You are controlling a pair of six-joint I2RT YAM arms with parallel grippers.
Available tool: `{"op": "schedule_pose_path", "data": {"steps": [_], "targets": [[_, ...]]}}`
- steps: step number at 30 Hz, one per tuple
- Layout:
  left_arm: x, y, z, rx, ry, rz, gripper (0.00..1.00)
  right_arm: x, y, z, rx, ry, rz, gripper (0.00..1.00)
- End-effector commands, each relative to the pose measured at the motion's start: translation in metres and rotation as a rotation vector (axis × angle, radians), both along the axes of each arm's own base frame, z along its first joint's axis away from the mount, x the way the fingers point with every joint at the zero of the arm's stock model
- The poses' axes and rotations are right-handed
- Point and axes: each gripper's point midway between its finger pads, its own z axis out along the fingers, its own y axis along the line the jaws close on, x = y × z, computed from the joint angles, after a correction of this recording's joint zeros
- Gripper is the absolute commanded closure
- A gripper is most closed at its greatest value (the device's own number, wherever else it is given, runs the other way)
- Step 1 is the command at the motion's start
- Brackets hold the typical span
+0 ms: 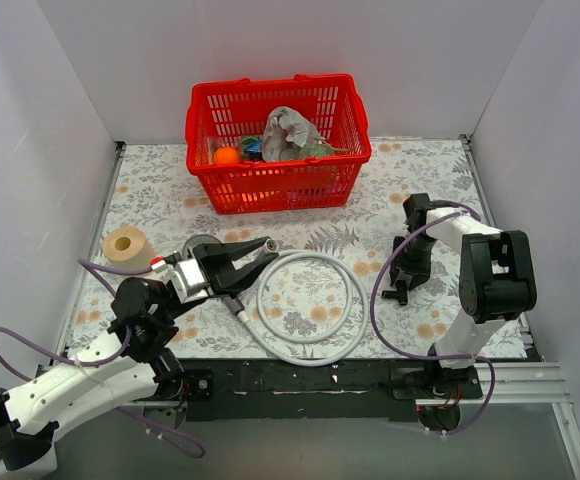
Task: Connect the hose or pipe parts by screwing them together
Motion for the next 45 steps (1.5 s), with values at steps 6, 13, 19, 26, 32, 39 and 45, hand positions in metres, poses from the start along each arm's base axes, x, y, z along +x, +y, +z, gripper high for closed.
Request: {"op": "schedule_pose_path", "data": {"steps": [6, 13, 19, 26, 32, 39, 45], "targets": [[-0.015, 0.012, 0.040, -0.049, -0.090, -0.013, 1.00, -0.005, 0.003, 0.000, 0.160, 0.012, -0.187, 0.05], [-0.015, 0.011, 0.044, -0.032, -0.112, -0.010, 1.00, 0.008, -0.005, 0.009, 0.146, 0.010, -0.142, 0.12], [-0.018, 0.010, 0.045, -0.028, -0.118, -0.027, 1.00, -0.001, -0.018, 0.013, 0.072, 0.058, -0.104, 0.26], [-0.022, 0.008, 0.047, -0.020, -0.132, -0.050, 1.00, -0.025, -0.019, -0.006, 0.062, 0.151, -0.106, 0.38], [-0.025, 0.007, 0.047, -0.017, -0.142, -0.063, 1.00, -0.027, -0.012, -0.009, 0.055, 0.196, -0.111, 0.38], [-0.026, 0.010, 0.049, -0.014, -0.154, -0.056, 1.00, -0.024, -0.001, -0.007, 0.098, 0.217, -0.159, 0.40], [-0.029, 0.011, 0.049, -0.013, -0.163, -0.060, 1.00, -0.027, 0.005, -0.009, 0.109, 0.240, -0.203, 0.47]]}}
